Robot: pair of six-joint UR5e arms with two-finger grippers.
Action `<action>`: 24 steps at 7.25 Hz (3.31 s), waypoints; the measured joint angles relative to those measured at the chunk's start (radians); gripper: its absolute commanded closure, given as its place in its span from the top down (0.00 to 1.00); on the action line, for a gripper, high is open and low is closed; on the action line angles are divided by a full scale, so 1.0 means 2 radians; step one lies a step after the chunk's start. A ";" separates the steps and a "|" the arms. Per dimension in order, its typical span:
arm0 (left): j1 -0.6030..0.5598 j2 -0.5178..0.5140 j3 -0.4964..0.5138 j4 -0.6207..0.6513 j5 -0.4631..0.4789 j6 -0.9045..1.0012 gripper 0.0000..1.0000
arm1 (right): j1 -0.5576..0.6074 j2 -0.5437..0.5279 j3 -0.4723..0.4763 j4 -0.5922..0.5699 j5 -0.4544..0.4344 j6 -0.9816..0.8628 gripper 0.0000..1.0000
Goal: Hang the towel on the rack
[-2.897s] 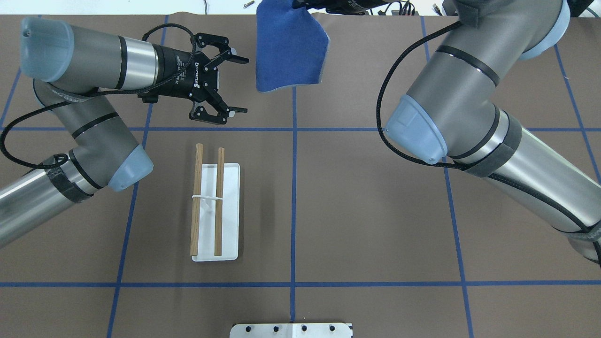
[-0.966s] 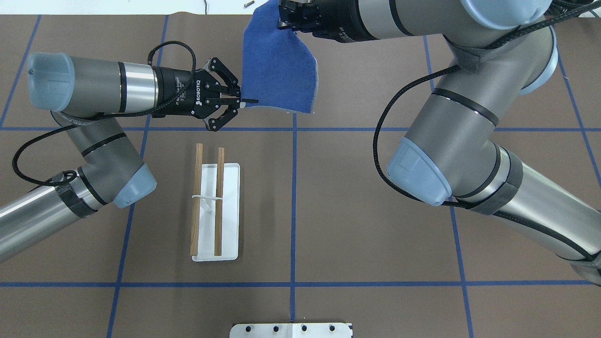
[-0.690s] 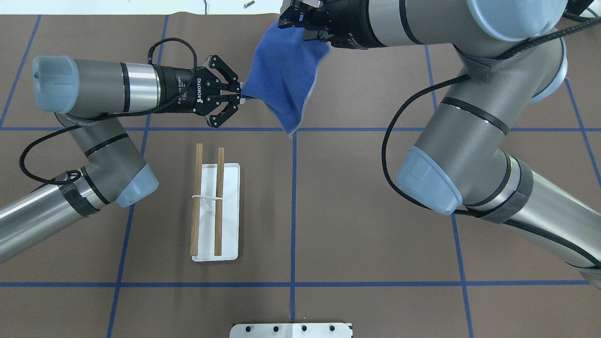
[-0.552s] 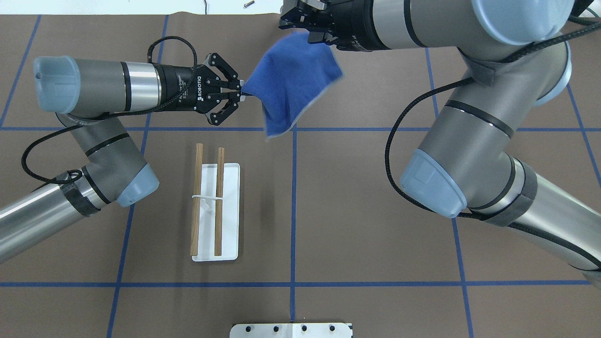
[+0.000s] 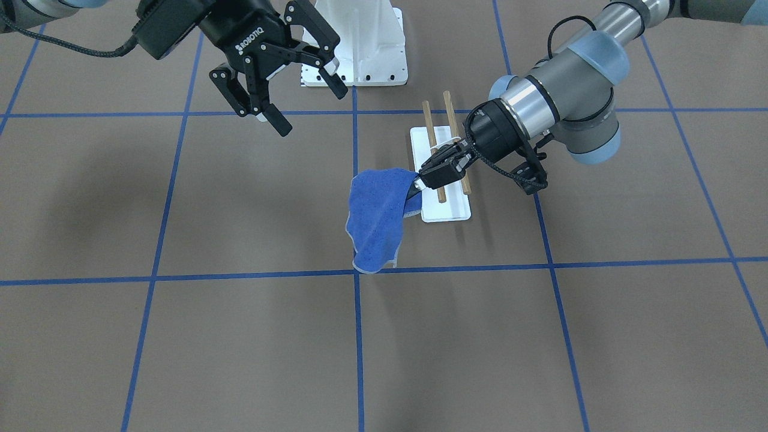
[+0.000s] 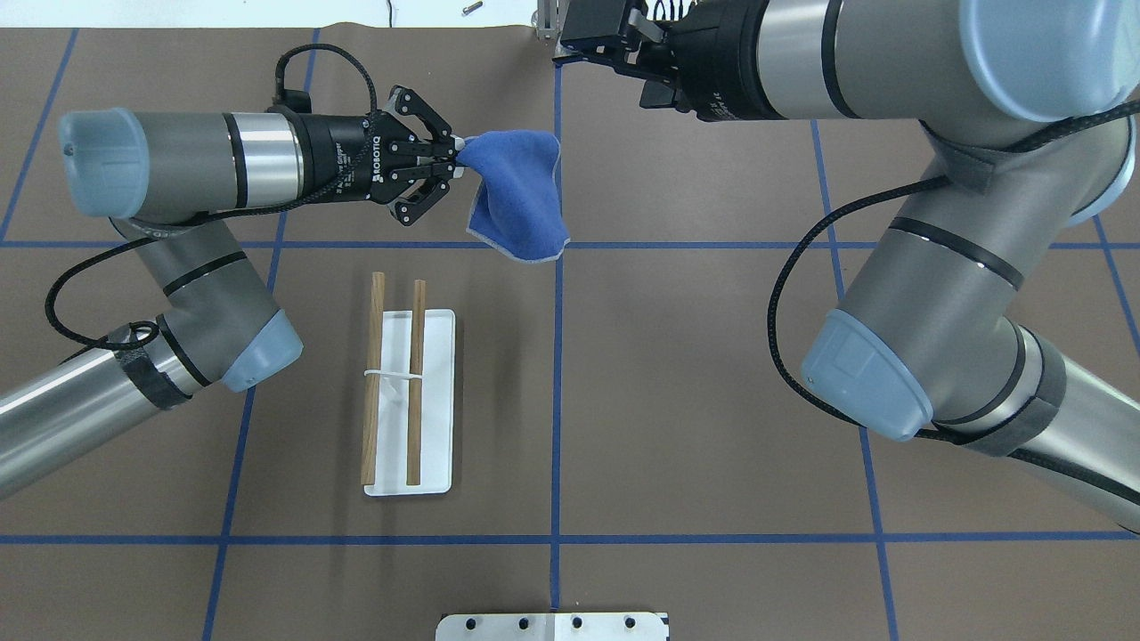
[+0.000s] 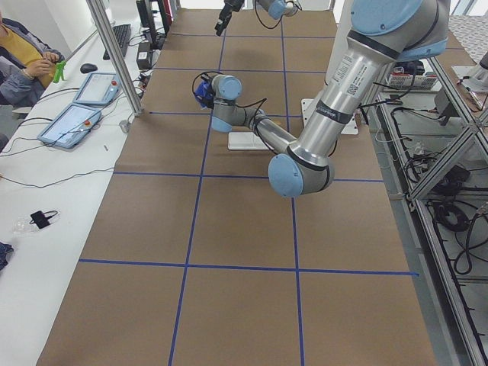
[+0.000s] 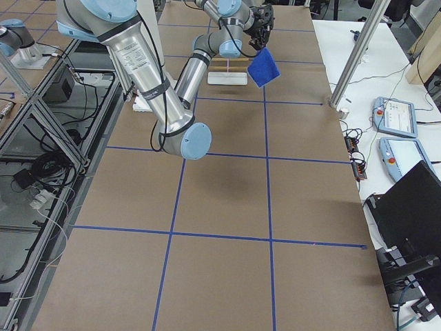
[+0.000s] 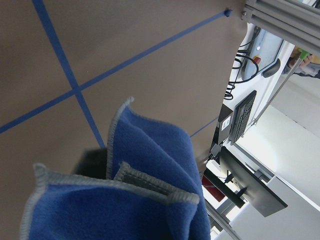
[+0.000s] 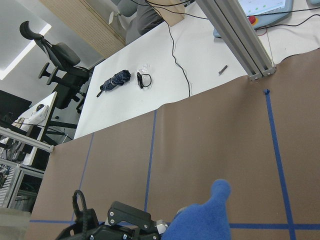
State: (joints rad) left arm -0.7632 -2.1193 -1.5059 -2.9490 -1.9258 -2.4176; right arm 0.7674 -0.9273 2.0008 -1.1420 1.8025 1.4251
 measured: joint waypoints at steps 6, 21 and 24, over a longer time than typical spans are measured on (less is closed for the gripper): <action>0.002 0.060 -0.040 -0.006 0.018 0.589 0.00 | 0.037 -0.042 -0.007 0.002 0.000 -0.054 1.00; 0.167 0.232 -0.162 -0.084 0.165 0.588 0.00 | 0.224 -0.173 -0.131 -0.015 0.196 -0.248 1.00; 0.165 0.265 -0.152 -0.131 0.193 0.585 0.00 | 0.225 -0.167 -0.130 -0.021 0.193 -0.255 1.00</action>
State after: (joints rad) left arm -0.4330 -1.5898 -1.8103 -3.2113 -1.5394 -1.2479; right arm 1.2179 -1.2607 1.7402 -1.1837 2.1885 0.9158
